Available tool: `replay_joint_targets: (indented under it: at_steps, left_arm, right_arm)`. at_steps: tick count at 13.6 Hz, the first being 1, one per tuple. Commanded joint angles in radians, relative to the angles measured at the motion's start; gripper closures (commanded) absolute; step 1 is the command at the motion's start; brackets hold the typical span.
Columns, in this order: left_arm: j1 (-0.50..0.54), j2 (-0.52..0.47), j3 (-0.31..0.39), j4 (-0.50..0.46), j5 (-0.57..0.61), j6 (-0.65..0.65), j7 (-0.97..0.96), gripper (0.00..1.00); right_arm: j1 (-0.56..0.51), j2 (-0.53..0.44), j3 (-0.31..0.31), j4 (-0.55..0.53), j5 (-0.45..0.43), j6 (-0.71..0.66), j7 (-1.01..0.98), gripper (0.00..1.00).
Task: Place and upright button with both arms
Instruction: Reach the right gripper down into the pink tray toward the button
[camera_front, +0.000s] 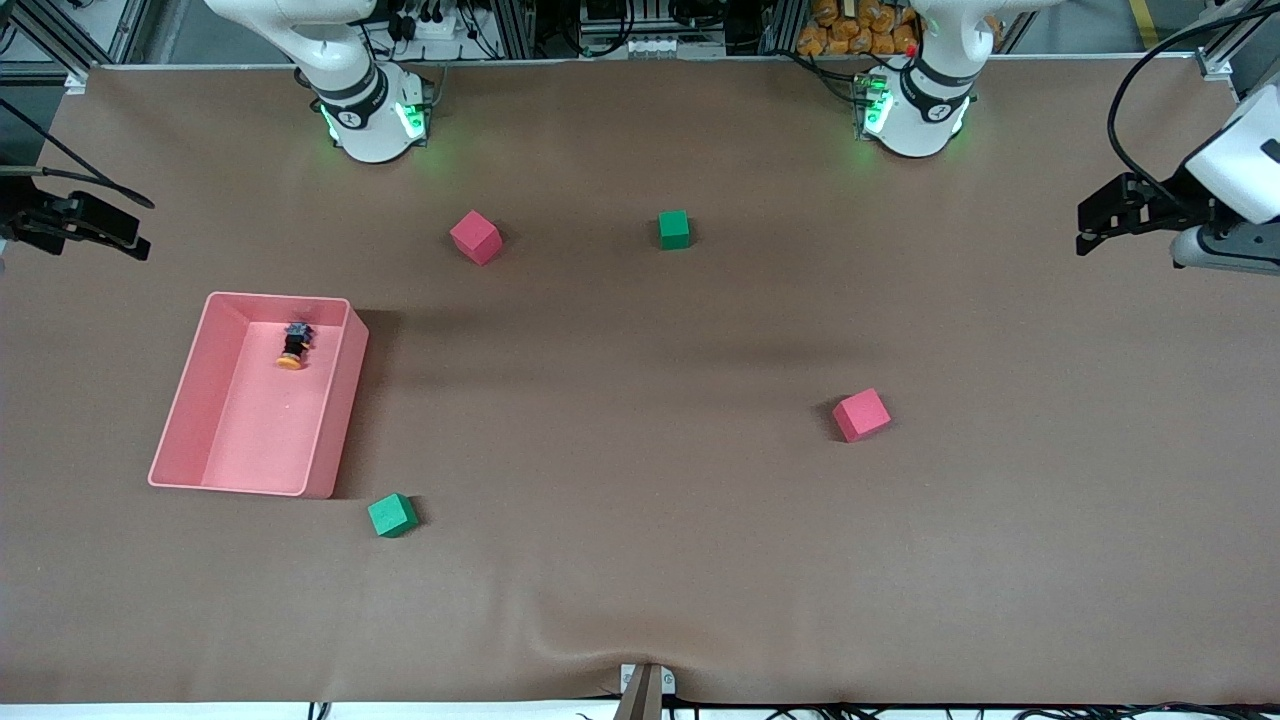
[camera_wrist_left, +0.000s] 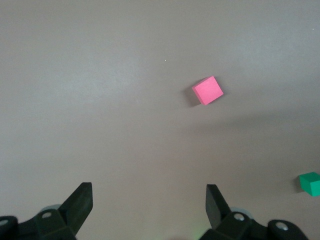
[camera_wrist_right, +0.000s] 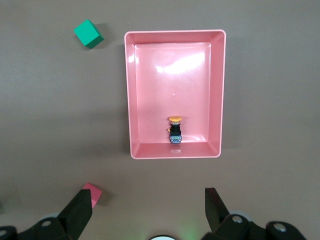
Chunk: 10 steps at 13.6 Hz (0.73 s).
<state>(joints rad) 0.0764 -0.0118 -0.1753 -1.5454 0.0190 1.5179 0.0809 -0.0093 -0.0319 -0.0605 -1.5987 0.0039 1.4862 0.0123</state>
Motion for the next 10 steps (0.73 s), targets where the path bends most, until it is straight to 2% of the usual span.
replay_joint_targets:
  at_steps: [1,5,10]
  left_arm:
    - [0.006,-0.002,-0.003,0.010,0.019,-0.030,0.000,0.00]
    - [0.010,0.013,0.006,0.016,0.018,-0.030,-0.010,0.00]
    - [0.010,0.032,0.007,0.027,0.018,-0.021,-0.067,0.00]
  right_arm:
    - [-0.001,-0.010,0.001,-0.033,-0.016,0.028,-0.006,0.00]
    - [0.002,-0.010,0.002,-0.073,-0.016,0.040,-0.006,0.00]
    - [0.002,-0.006,0.002,-0.289,-0.015,0.251,-0.009,0.00]
